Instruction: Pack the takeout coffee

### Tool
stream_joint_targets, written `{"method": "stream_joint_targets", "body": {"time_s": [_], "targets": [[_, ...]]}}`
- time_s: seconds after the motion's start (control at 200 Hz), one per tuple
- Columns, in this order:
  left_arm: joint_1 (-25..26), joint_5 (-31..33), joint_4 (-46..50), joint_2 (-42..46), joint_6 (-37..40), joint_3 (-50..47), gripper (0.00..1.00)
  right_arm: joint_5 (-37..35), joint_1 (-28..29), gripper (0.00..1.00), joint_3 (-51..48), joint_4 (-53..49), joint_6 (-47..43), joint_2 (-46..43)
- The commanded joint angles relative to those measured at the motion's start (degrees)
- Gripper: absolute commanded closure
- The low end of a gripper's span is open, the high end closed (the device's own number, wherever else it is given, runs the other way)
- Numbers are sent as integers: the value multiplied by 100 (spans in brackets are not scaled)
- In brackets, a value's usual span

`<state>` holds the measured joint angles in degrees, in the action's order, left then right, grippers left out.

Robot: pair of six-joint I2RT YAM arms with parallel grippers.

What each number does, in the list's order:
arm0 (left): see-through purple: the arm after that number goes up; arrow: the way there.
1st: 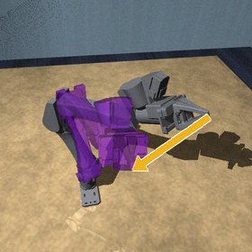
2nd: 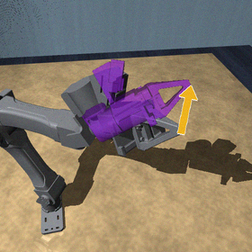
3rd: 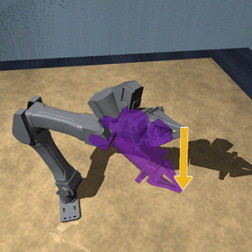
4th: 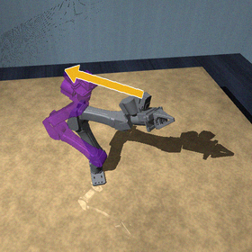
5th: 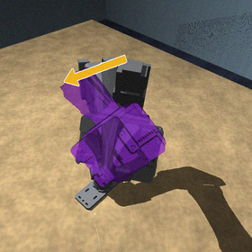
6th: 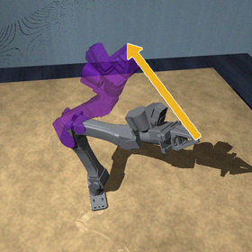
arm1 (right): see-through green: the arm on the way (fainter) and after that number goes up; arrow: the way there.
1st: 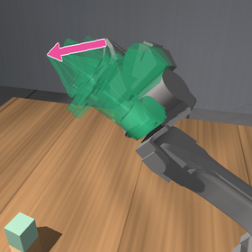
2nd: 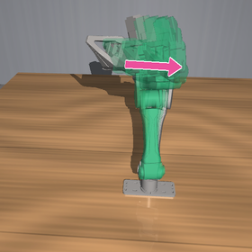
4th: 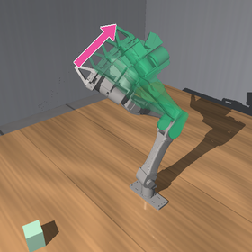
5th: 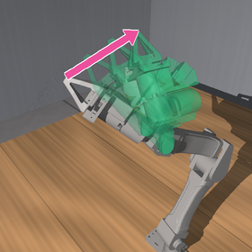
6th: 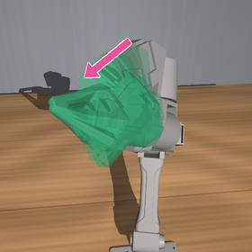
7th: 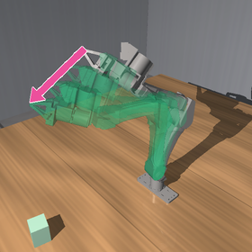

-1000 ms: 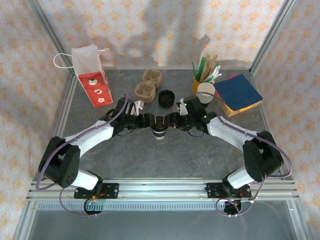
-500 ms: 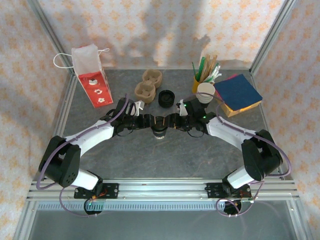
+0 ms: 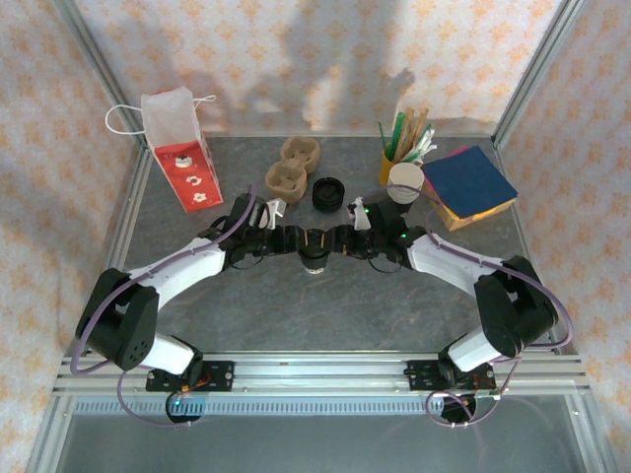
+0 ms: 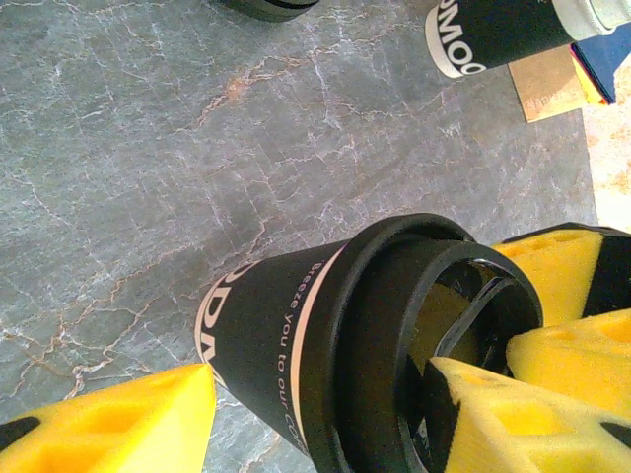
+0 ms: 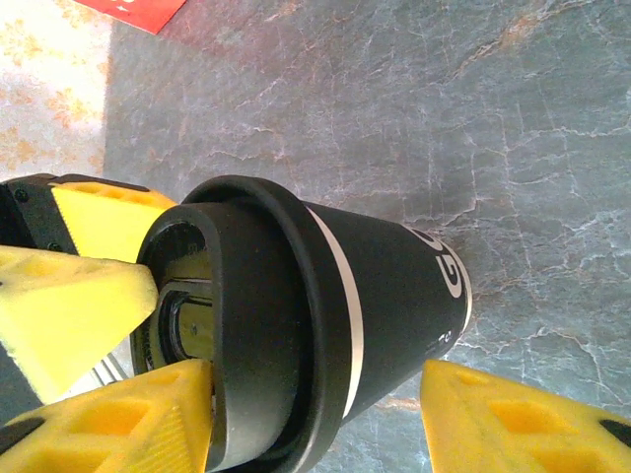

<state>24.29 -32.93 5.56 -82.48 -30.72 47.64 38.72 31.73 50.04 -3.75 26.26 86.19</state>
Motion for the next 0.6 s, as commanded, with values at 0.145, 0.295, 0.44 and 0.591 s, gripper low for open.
{"method": "stream_joint_targets", "body": {"time_s": [0.145,0.295,0.44,0.591], "targets": [[58,303,524,115,101,349,36,-445,9,42,613,-988,-483,51],[56,328,551,287,57,419,33,-519,11,40,963,-1270,-693,13],[53,660,841,491,100,595,32,-649,9,38,1132,-1458,-739,-93],[-3,1633,903,1043,-27,640,27,-1300,128,38,1375,-1803,-715,-275]]}}
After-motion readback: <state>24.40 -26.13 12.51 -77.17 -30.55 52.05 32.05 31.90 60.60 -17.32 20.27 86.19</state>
